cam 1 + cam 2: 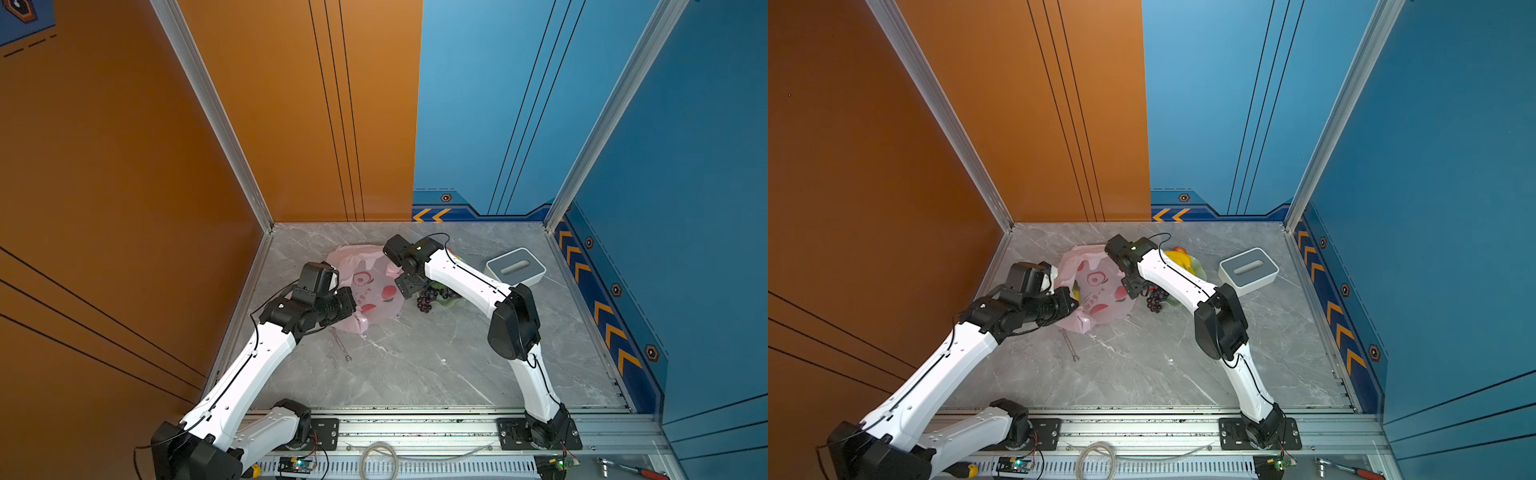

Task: Place the fruits into the plastic bag
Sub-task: 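Lower the right gripper onto the red-yellow mango and grasp it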

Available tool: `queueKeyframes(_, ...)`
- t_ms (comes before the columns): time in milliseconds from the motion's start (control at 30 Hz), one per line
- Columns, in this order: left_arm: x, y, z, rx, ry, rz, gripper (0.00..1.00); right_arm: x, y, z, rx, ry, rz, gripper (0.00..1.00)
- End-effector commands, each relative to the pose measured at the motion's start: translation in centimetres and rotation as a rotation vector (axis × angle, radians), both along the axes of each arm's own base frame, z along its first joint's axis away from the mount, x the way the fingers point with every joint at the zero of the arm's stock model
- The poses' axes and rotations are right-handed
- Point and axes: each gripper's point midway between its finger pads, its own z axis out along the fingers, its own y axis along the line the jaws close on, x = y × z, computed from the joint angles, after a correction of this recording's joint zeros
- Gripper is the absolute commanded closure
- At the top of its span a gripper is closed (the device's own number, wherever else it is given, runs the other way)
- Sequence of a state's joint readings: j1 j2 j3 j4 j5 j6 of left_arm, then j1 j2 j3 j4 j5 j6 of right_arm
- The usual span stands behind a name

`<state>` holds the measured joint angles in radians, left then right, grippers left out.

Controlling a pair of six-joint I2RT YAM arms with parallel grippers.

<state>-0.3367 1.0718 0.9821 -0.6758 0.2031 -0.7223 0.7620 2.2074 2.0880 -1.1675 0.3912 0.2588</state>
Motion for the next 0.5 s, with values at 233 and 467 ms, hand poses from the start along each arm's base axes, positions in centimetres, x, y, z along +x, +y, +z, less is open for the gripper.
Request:
queueKeyframes(233,-0.1,0.1,-0.8,0.006,0.020,-0.020,1.00,1.9,-1.0,-0.2,-0.077,-0.052,-0.040,0.00)
queueKeyframes(467,-0.1,0.3,-0.8,0.003,0.020,-0.012,1.00,1.8,-0.9,-0.8,-0.083,-0.041,-0.040,0.05)
